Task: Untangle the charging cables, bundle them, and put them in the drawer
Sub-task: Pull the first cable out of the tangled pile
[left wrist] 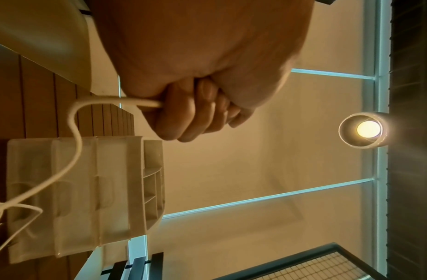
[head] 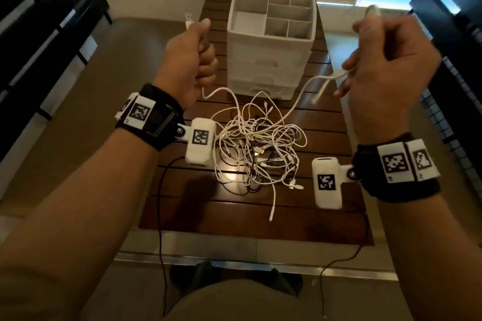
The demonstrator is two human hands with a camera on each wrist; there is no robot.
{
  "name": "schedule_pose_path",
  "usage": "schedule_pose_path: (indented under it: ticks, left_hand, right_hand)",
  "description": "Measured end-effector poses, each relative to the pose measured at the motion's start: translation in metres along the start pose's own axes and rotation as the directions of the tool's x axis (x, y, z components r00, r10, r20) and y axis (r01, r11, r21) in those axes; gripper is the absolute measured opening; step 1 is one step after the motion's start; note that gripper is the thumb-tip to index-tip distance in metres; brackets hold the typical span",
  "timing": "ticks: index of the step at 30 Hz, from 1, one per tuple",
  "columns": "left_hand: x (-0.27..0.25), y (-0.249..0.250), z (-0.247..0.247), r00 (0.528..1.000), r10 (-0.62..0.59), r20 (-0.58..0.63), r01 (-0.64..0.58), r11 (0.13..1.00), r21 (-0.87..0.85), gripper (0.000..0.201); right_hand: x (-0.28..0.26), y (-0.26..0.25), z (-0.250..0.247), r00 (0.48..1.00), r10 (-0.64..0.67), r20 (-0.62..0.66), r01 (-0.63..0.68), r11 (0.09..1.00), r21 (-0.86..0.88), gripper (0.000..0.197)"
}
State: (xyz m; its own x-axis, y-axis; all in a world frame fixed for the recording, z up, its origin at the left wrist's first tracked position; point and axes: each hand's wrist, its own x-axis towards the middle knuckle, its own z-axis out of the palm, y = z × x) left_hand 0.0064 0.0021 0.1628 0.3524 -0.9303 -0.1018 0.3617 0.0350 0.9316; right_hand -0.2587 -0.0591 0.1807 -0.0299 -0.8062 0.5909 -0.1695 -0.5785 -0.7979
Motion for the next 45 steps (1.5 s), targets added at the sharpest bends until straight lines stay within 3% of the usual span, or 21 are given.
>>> schedule_pose_path:
  ticks: [2,4,7,10,12,13,15,17,19,21,22,25,26,27,30,32,35,38,42,43,45]
  left_hand:
    - [-0.001,-0.006,0.005,0.999,-0.027,0.024,0.026,0.999,0.030,0.048]
    - [-0.004,-0.010,0.012,0.995,-0.065,0.072,0.064,0.998,0.019,0.049]
    - [-0.013,-0.008,0.021,0.985,-0.098,0.142,0.098,0.995,0.006,0.049]
    - [-0.022,0.000,0.031,0.970,-0.100,0.222,0.093,0.995,0.045,0.048]
    - [-0.027,0.004,0.037,0.949,-0.108,0.296,0.094,0.994,0.063,0.047]
    - [-0.030,0.005,0.041,0.935,-0.119,0.334,0.105,0.993,0.059,0.047]
    - [-0.038,0.005,0.048,0.906,-0.143,0.399,0.138,0.990,0.041,0.050]
    - [-0.047,0.004,0.057,0.886,-0.148,0.440,0.141,0.989,0.049,0.052]
    - [-0.053,0.007,0.066,0.868,-0.130,0.479,0.126,0.991,0.039,0.051]
    - [-0.056,0.015,0.072,0.852,-0.104,0.513,0.123,0.992,-0.004,0.052]
    - [-0.057,0.019,0.073,0.847,-0.094,0.523,0.126,0.992,-0.026,0.052]
    - [-0.061,0.033,0.071,0.835,-0.043,0.548,0.072,0.997,-0.032,0.048]
    - [-0.062,0.036,0.069,0.830,-0.021,0.558,0.047,0.998,-0.032,0.046]
    - [-0.064,0.039,0.067,0.827,-0.005,0.563,0.032,0.999,-0.037,0.047]
    - [-0.064,0.045,0.061,0.819,0.036,0.572,-0.037,0.999,-0.010,0.061]
    - [-0.061,0.048,0.059,0.811,0.069,0.581,-0.108,0.994,0.032,0.065]
    - [-0.056,0.048,0.057,0.811,0.086,0.579,-0.136,0.990,0.043,0.065]
    - [-0.051,0.038,0.060,0.867,0.035,0.497,-0.047,0.999,0.012,0.056]
    - [-0.048,-0.002,0.060,0.923,-0.080,0.375,0.065,0.996,0.053,0.049]
    - [-0.045,-0.013,0.056,0.932,-0.091,0.350,0.070,0.995,0.072,0.049]
    - [-0.039,-0.026,0.044,0.954,-0.107,0.280,0.087,0.993,0.084,0.049]
  right_hand:
    - [-0.014,0.005,0.001,0.972,0.101,0.210,-0.068,0.985,-0.161,0.037]
    - [-0.034,0.013,0.002,0.827,0.291,0.480,-0.107,0.921,-0.374,0.034]
    - [-0.055,0.020,0.001,0.607,0.523,0.598,-0.202,0.830,-0.520,0.029]
    - [-0.063,0.034,0.006,0.559,0.599,0.574,-0.050,0.715,-0.697,0.036]
    - [-0.066,0.043,0.009,0.605,0.586,0.539,0.193,0.550,-0.813,0.042]
    - [-0.067,0.044,0.009,0.609,0.561,0.561,0.248,0.537,-0.806,0.043]
    - [-0.065,0.035,0.010,0.499,0.486,0.718,0.195,0.744,-0.639,0.052]
    - [-0.071,0.020,0.016,0.340,0.330,0.881,-0.042,0.941,-0.336,0.064]
    - [-0.088,0.019,0.027,0.209,0.231,0.950,-0.232,0.956,-0.181,0.054]
    - [-0.110,0.034,0.037,0.226,0.223,0.948,-0.249,0.954,-0.165,0.034]
    - [-0.119,0.043,0.039,0.290,0.229,0.929,-0.205,0.963,-0.173,0.026]
    - [-0.131,0.067,0.034,0.611,0.243,0.754,-0.066,0.964,-0.258,0.021]
    - [-0.133,0.077,0.029,0.651,0.254,0.715,-0.055,0.956,-0.289,0.026]
    - [-0.135,0.087,0.023,0.617,0.289,0.732,-0.056,0.944,-0.326,0.032]
    - [-0.158,0.115,0.003,0.242,0.471,0.848,0.113,0.855,-0.507,0.062]
    - [-0.175,0.128,-0.008,0.110,0.544,0.832,0.299,0.780,-0.550,0.074]
    - [-0.190,0.136,-0.012,0.080,0.574,0.815,0.436,0.715,-0.546,0.050]
    - [-0.190,0.134,-0.007,0.094,0.584,0.807,0.514,0.665,-0.541,0.030]
    - [-0.182,0.121,0.000,0.111,0.512,0.852,0.453,0.737,-0.502,0.026]
    - [-0.180,0.115,0.002,0.074,0.480,0.874,0.412,0.784,-0.465,0.027]
    - [-0.176,0.097,0.003,-0.067,0.433,0.899,0.233,0.883,-0.408,0.031]
